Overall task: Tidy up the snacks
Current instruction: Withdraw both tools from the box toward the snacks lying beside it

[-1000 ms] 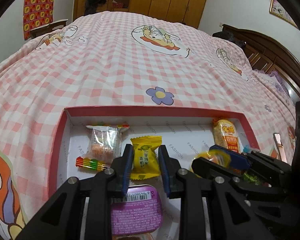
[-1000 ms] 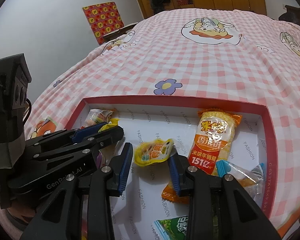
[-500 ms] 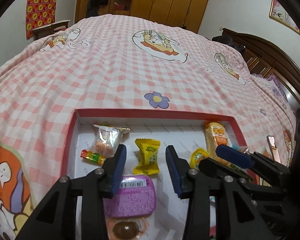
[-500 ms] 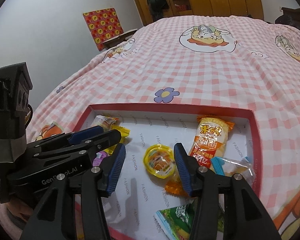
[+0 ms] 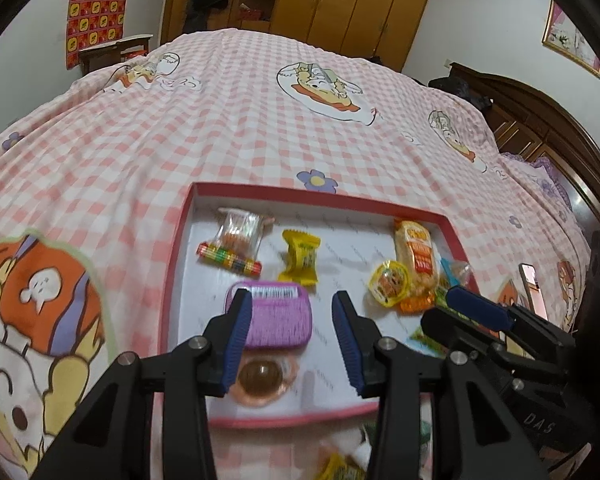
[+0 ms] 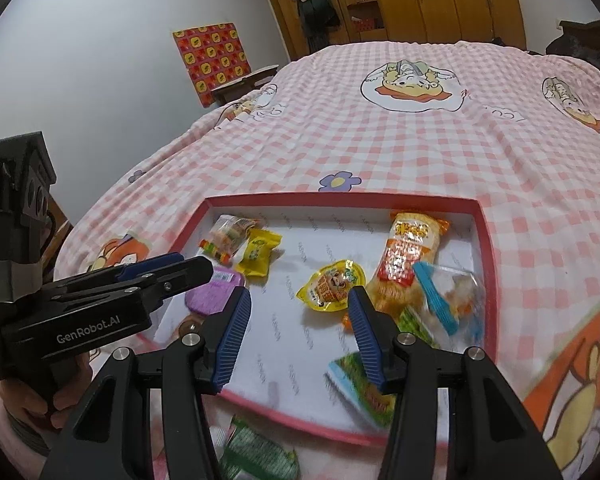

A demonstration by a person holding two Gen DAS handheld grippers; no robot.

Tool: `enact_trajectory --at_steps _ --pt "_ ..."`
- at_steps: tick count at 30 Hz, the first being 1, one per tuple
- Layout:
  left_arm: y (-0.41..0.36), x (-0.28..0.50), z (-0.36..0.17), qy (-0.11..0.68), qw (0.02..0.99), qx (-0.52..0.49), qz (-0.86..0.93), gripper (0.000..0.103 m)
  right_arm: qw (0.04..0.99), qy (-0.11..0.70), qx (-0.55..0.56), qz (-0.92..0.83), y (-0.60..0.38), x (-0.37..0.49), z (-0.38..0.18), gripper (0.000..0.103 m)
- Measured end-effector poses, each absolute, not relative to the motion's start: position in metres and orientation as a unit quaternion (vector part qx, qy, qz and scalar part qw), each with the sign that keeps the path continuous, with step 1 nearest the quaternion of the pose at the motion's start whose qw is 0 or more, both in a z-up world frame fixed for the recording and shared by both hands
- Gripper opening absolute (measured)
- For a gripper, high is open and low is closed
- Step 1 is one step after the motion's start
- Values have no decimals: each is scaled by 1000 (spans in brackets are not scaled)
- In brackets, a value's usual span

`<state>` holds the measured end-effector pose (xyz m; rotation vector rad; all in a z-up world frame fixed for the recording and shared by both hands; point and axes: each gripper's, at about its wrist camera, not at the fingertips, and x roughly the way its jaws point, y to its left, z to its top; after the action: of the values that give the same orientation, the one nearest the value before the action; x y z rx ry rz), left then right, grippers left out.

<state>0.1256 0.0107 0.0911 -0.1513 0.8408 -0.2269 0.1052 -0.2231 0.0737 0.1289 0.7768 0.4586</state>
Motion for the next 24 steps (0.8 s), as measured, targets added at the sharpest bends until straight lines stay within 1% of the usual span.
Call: enact_trajectory --at_steps 13,24 --pt "21 79 95 408 903 -80 -108 46 895 385 62 216 -231 65 67 52" --pt "29 52 80 424 895 -89 -104 46 888 398 79 217 -240 33 55 52"
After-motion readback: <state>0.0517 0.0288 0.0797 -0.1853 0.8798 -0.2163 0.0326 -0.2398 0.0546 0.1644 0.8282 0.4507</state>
